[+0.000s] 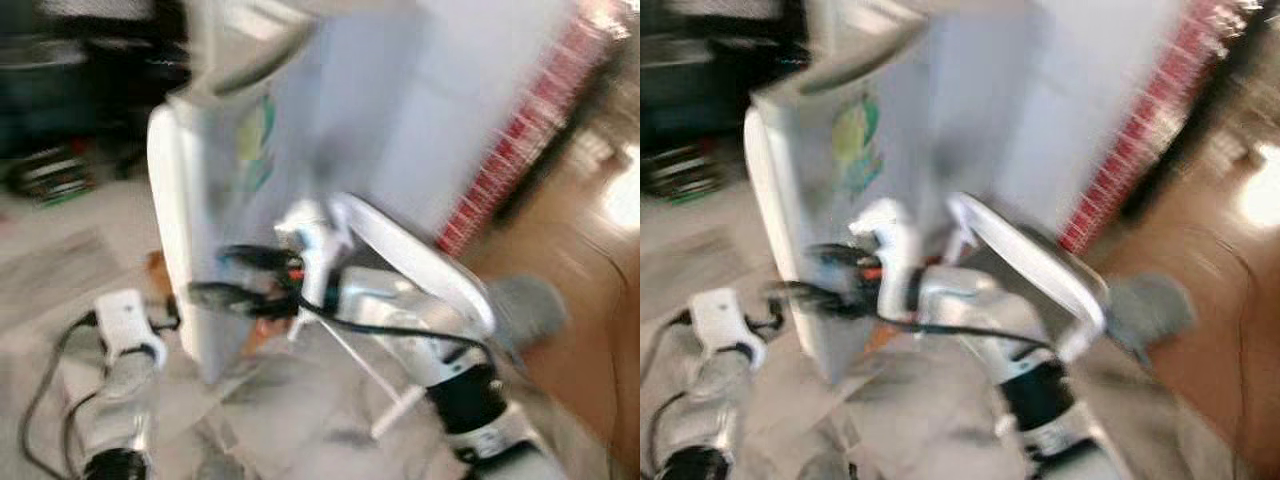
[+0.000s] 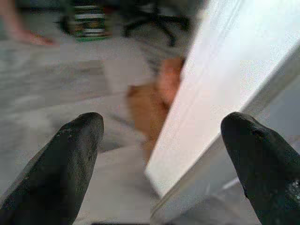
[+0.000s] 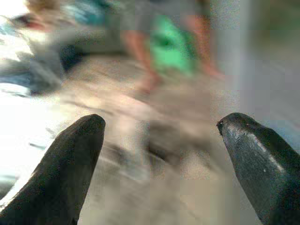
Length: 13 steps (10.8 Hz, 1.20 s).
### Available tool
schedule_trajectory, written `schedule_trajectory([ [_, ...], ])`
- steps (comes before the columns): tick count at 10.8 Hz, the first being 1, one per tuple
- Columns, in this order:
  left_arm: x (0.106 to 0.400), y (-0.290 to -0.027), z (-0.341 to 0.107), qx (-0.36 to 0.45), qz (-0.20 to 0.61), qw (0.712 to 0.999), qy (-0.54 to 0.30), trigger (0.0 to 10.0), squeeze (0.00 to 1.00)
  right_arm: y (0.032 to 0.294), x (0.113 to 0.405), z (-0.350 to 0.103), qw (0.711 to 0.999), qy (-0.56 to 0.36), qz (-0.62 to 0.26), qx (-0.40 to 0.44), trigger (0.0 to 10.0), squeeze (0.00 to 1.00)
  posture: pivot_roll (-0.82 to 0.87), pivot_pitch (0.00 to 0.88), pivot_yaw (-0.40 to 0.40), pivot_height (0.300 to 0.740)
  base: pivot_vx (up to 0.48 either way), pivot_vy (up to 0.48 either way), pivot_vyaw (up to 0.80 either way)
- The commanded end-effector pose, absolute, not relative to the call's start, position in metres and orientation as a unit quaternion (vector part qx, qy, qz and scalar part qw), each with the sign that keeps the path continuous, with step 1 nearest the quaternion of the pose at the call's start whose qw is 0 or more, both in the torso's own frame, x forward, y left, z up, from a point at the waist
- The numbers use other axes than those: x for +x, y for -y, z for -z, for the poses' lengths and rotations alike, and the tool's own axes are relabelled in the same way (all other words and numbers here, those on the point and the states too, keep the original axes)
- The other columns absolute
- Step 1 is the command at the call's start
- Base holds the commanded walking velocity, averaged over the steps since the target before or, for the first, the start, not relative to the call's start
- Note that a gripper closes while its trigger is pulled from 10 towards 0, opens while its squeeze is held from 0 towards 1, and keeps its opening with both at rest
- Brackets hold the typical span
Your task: Restocking fridge
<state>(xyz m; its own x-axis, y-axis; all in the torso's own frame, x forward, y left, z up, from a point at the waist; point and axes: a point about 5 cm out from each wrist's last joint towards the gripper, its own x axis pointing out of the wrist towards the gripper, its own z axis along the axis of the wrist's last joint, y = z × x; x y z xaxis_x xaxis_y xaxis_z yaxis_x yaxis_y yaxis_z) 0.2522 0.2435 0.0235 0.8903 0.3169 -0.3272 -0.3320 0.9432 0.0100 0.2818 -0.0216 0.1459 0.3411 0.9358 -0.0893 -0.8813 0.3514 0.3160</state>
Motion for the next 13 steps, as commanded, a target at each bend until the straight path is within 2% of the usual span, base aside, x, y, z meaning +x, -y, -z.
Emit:
schedule_trajectory([
  [1,0.25,-0.242,-0.021,-0.02,-0.161,0.972,-0.171,10.0,0.0,0.056,0.302,-0.121,0.881,-0.136,-0.45,0.053,10.0,0.0,0.18,0.0,-0.117,0.74,0.0,0.0,0.0],
  [3,0.247,-0.239,-0.022,-0.017,-0.151,0.973,-0.172,10.0,0.0,0.1,0.316,-0.114,0.943,-0.128,-0.306,0.018,10.0,0.0,0.17,0.003,-0.101,0.74,0.0,0.0,0.0],
  [4,0.244,-0.236,-0.022,-0.009,-0.147,0.973,-0.176,10.0,0.0,0.125,0.315,-0.111,0.965,-0.119,-0.234,0.028,10.0,0.0,0.16,0.0,-0.089,0.74,0.0,0.0,0.0],
  [6,0.238,-0.223,-0.019,0.006,-0.127,0.976,-0.177,10.0,0.0,0.159,0.31,-0.096,0.99,-0.092,-0.11,-0.006,10.0,0.0,0.16,0.0,-0.085,0.74,0.0,0.0,0.0],
  [7,0.235,-0.221,-0.018,0.016,-0.121,0.976,-0.178,10.0,0.0,0.173,0.305,-0.089,0.994,-0.087,-0.059,-0.032,10.0,0.0,0.15,0.0,-0.082,0.74,0.0,0.0,0.0],
  [9,0.237,-0.215,-0.017,0.039,-0.097,0.978,-0.179,10.0,0.0,0.182,0.294,-0.075,0.994,-0.092,-0.042,-0.035,10.0,0.0,0.13,0.0,-0.075,0.74,0.0,0.0,0.0],
  [11,0.256,-0.182,-0.023,0.065,-0.022,0.985,-0.161,10.0,0.0,0.2,0.278,-0.075,0.997,-0.066,0.013,-0.025,10.0,0.0,0.03,0.0,0.009,0.74,0.0,0.0,0.0],
  [13,0.271,-0.156,-0.029,0.082,0.045,0.984,-0.152,10.0,0.0,0.207,0.27,-0.078,0.998,-0.049,0.038,-0.029,10.0,0.0,-0.01,0.0,0.047,0.74,0.0,0.0,0.0],
])
